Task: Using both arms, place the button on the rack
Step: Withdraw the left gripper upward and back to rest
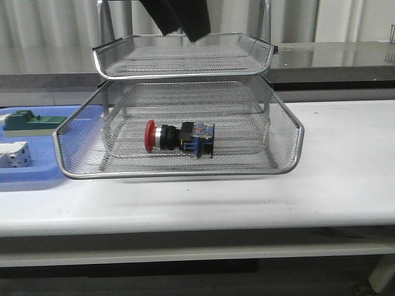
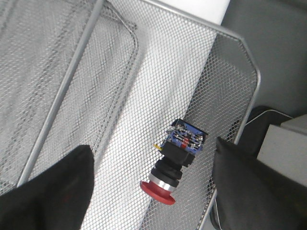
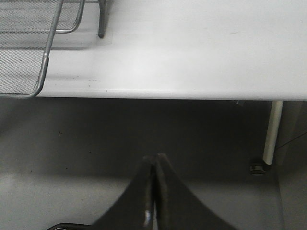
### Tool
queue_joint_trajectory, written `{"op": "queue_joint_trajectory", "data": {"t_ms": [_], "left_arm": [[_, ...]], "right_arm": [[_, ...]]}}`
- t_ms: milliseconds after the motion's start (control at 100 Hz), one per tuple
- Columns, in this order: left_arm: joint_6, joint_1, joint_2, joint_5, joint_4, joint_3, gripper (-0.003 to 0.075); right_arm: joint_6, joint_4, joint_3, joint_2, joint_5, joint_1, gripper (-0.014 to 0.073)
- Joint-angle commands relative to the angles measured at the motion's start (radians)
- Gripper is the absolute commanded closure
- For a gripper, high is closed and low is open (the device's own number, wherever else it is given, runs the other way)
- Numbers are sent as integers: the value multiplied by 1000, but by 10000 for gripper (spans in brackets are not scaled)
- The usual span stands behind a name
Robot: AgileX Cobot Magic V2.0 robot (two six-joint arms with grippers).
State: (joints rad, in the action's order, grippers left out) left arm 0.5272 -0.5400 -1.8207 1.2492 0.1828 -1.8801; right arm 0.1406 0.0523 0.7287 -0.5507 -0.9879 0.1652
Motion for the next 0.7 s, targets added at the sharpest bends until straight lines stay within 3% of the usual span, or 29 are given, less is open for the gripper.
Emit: {"op": "queue_joint_trajectory", "data": {"t_ms": [0,170,390,690], "left_arm": [[-44,20,100,25,20,-31,255],[-79,72,198,25,22,25,309],[-111,167,341,12,28,210,314],[-136,288,621,-234,53,542,314]], "right_arm": [[-4,13,32,-2,58,-4,661],[-4,13,32,-2,58,-4,661],[-4,13,32,-2,58,-4,661],[-4,13,32,-2,58,-4,661]]}}
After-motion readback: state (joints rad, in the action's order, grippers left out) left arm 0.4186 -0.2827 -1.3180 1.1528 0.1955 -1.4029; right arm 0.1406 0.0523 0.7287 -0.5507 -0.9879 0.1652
